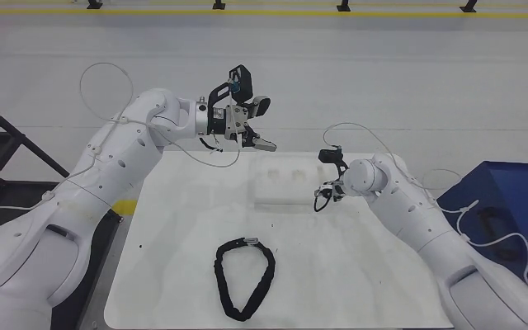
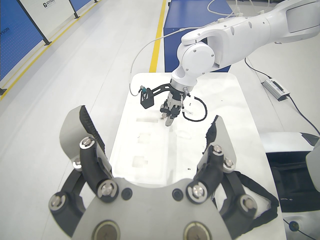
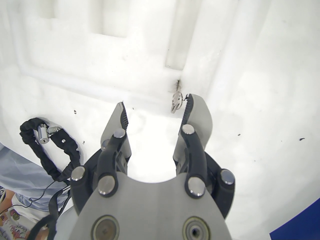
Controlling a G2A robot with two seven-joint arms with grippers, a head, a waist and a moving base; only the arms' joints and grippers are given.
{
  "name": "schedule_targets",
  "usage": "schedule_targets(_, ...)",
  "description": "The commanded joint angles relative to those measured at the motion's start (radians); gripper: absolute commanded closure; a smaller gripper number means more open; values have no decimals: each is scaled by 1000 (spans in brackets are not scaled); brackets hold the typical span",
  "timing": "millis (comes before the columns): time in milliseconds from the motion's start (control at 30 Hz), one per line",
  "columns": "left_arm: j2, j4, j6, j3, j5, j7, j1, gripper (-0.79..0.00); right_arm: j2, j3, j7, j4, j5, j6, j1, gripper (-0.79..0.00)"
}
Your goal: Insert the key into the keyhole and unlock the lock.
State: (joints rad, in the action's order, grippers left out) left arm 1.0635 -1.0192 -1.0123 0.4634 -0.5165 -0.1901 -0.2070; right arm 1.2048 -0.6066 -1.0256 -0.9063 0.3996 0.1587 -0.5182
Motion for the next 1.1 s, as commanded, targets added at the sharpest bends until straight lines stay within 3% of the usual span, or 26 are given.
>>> schedule_targets(0,0,0,0,0,0,0,0,-785,3,-1,3,8,6,7,1,-360)
schedule_targets(300,0,0,0,0,0,0,0,-785,26,4,15,55,26,35,12,-268)
schedule_targets(500,0,0,0,0,0,0,0,-785,47,7,25,108,21,35,20,-92)
schedule_targets(767,0,0,0,0,0,0,0,-785,82,15,45,192,5,23,34,-52)
schedule_targets(867,0,0,0,0,0,0,0,-785,95,18,47,219,0,16,41,0)
schedule_targets(1067,0,0,0,0,0,0,0,-785,109,17,23,242,11,17,66,0)
